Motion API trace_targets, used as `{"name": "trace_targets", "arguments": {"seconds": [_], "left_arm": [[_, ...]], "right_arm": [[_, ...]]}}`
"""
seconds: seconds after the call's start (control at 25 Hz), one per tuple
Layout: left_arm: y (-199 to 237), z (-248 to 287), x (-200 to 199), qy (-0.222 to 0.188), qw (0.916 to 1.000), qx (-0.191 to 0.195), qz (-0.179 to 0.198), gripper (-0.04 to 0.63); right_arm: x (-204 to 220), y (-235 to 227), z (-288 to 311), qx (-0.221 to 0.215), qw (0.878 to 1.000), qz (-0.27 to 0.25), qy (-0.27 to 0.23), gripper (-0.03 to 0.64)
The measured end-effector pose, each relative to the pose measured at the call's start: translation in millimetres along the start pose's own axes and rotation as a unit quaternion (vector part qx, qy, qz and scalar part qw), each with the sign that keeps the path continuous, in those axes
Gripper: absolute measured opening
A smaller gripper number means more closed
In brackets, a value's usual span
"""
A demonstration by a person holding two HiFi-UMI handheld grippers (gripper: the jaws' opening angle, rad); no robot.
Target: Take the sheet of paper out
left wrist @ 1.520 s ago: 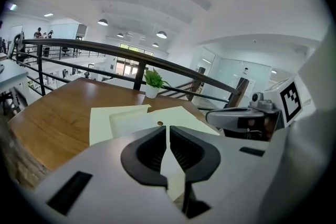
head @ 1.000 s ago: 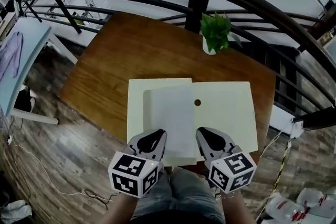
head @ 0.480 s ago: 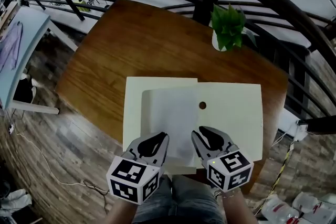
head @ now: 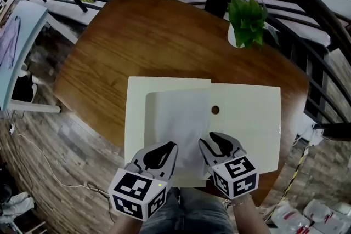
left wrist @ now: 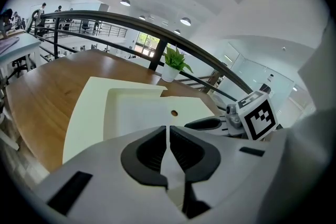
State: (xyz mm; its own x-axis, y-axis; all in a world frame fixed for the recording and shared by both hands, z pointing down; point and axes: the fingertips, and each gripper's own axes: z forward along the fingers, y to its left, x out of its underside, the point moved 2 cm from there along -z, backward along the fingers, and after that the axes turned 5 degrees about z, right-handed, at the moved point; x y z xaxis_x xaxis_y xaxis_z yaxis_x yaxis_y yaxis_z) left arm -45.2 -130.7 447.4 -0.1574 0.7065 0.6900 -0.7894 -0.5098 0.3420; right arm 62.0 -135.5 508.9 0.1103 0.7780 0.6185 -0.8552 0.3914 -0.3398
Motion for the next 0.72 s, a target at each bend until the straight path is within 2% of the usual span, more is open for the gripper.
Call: {"name": "trace_targets", "arguments": {"seconds": [0.4, 0.6, 0.72], "left_arm": [[-0.9, 4.6, 4.1, 0.009, 0.9999, 0.011, -0.007, 0.032], [2.2, 6.0, 5.3, 0.012, 0.9998, 0.01, -0.01, 0.032], [2.6, 6.0, 6.2, 0.013, 0.9998, 0.011, -0.01, 0.032]], "right_arm": [[16.7, -2.7, 16.6, 0.021, 0.997, -0.053, 0.052, 0.141], [18.2, -2.6, 18.9, 0.047, 0.993, -0.092, 0.056, 0.141], [17.3, -4.9, 19.5, 0.059, 0.991, -0.11, 0.055, 0.118]]}}
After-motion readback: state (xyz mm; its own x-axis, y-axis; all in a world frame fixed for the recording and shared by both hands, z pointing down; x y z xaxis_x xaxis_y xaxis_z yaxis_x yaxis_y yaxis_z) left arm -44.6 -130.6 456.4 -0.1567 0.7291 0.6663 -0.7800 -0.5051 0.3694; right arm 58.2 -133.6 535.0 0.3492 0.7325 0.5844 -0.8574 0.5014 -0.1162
